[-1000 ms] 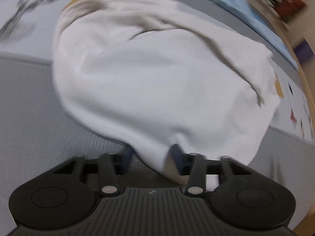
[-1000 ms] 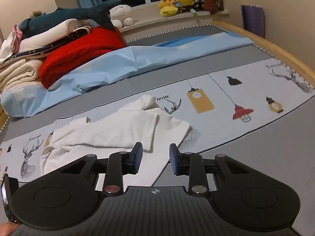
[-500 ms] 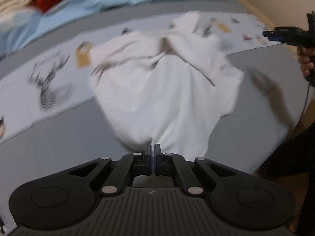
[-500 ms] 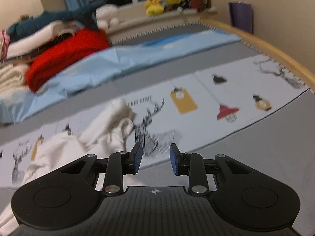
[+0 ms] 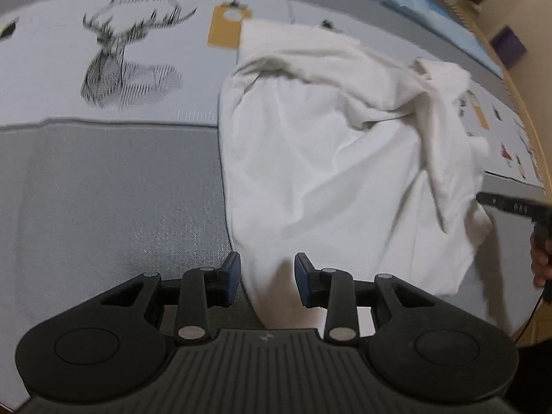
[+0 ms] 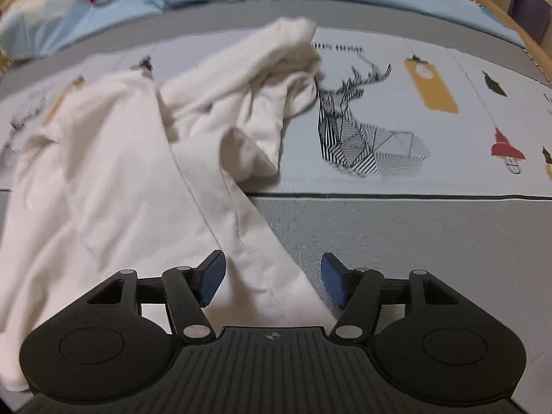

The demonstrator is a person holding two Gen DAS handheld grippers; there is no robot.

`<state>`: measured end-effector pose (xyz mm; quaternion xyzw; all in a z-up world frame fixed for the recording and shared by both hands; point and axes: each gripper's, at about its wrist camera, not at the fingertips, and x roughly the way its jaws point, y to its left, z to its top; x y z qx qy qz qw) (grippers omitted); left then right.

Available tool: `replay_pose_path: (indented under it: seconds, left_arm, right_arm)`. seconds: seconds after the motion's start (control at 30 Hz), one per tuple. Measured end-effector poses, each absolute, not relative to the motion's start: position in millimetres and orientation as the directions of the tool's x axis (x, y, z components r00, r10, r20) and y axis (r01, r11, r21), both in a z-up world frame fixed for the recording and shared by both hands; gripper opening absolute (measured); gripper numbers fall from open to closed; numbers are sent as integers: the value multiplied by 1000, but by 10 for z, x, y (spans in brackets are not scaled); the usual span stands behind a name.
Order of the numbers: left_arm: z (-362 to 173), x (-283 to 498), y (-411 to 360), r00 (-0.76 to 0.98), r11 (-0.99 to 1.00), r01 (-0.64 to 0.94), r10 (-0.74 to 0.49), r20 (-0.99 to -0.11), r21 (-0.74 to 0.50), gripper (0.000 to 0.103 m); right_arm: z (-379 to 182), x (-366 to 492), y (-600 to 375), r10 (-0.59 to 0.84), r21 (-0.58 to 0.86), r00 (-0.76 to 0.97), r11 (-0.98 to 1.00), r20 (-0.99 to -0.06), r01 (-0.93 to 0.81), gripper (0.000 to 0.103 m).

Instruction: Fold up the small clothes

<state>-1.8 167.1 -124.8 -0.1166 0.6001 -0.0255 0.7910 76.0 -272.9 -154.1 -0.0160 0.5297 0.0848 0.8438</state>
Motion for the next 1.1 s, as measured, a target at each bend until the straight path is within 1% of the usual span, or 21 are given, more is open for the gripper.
replay_pose_path:
  seconds: [0.17, 0.23, 0.27, 0.3, 0.33, 0.43, 0.47, 0.5, 0.53, 0.57, 0.63, 0.7, 0.73, 0.8, 0.87, 0.9, 0.93, 0.97, 1.0, 1.07, 1.1]
  left_arm:
    - [-1560, 50, 1604, 236, 979, -129, -124, -964, -158, 38]
    - [-1649, 74, 1577, 218, 980, -132, -116, -969, -147, 38]
    - [-1681, 87, 1565, 216, 980, -131, -117, -969, -147, 38]
    - [-1717, 107, 1554, 213, 981, -129, -119, -970, -148, 38]
    - [-1742, 118, 1529, 208, 981, -123, -123, -970, -150, 38]
    - [-1810, 139, 1416, 199, 989, -78, -110, -974, -128, 36]
    - [-1821, 143, 1369, 202, 993, -56, -94, -975, -108, 33]
    - [-1821, 152, 1321, 208, 995, -33, -81, -975, -90, 17]
    - [-1805, 159, 1282, 216, 997, -14, -76, -974, -81, 8]
    - [-1771, 164, 1253, 224, 997, -3, -81, -971, -83, 6]
    - [-1630, 170, 1176, 268, 994, 27, -110, -957, -107, 6]
    - [-1476, 142, 1082, 307, 989, 81, -143, -941, -123, 6]
    - [-1460, 136, 1041, 300, 987, 104, -147, -943, -120, 6]
    - [-1524, 83, 921, 232, 980, 187, -108, -967, -64, 6]
    - [-1654, -24, 758, 153, 949, 314, -46, -987, 5, 6]
    - [-1690, -67, 695, 145, 931, 361, 2, -989, 55, 7]
    - [-1683, -79, 669, 156, 922, 377, 28, -987, 85, 9]
    - [-1637, -64, 672, 178, 926, 366, 29, -984, 93, 9]
    - [-1573, -40, 692, 205, 934, 347, 15, -979, 87, 9]
    - [-1409, 41, 741, 280, 953, 299, -29, -960, 58, 14]
    - [-1329, 89, 748, 318, 961, 273, -44, -947, 47, 19]
  right_arm:
    - [-1819, 805, -2580, 113, 36, 384, 979, -916, -202, 63]
    - [-1833, 751, -2505, 105, -2, 405, 967, -908, -254, 57]
    - [-1819, 719, -2492, 122, -1, 410, 958, -904, -285, 40]
    - [-1796, 690, -2498, 144, 13, 409, 951, -901, -308, 15]
    - [-1775, 673, -2512, 158, 23, 406, 948, -900, -317, 11]
    - [-1640, 589, -2642, 181, 43, 419, 947, -890, -317, 8]
    - [-1567, 571, -2708, 192, 54, 424, 947, -885, -315, 8]
    - [-1489, 545, -2774, 203, 66, 431, 948, -879, -313, 8]
    - [-1403, 502, -2860, 216, 80, 437, 948, -873, -308, 7]
    - [-1316, 450, -2960, 225, 92, 445, 949, -867, -301, 7]
    - [-1186, 349, -3184, 228, 106, 449, 954, -864, -282, 7]
    - [-1124, 233, -3461, 210, 113, 414, 963, -886, -245, 7]
    - [-1139, 179, -3607, 196, 117, 379, 968, -904, -221, 7]
    - [-1244, 17, -3831, 168, 98, 289, 965, -943, -243, 7]
    - [-1349, -105, -3909, 140, 75, 225, 959, -964, -274, 6]
    - [-1370, -136, -3945, 91, 26, 233, 963, -968, -267, 7]
    - [-1345, -145, -3980, 43, -26, 270, 969, -962, -247, 10]
    - [-1279, -136, -4025, 34, -38, 315, 975, -948, -219, 10]
    - [-1158, -108, -4083, 62, -8, 377, 983, -924, -182, 11]
    - [-935, -64, -4133, 134, 81, 494, 988, -859, -129, 20]
    - [-843, -26, -4108, 176, 134, 540, 984, -823, -118, 25]
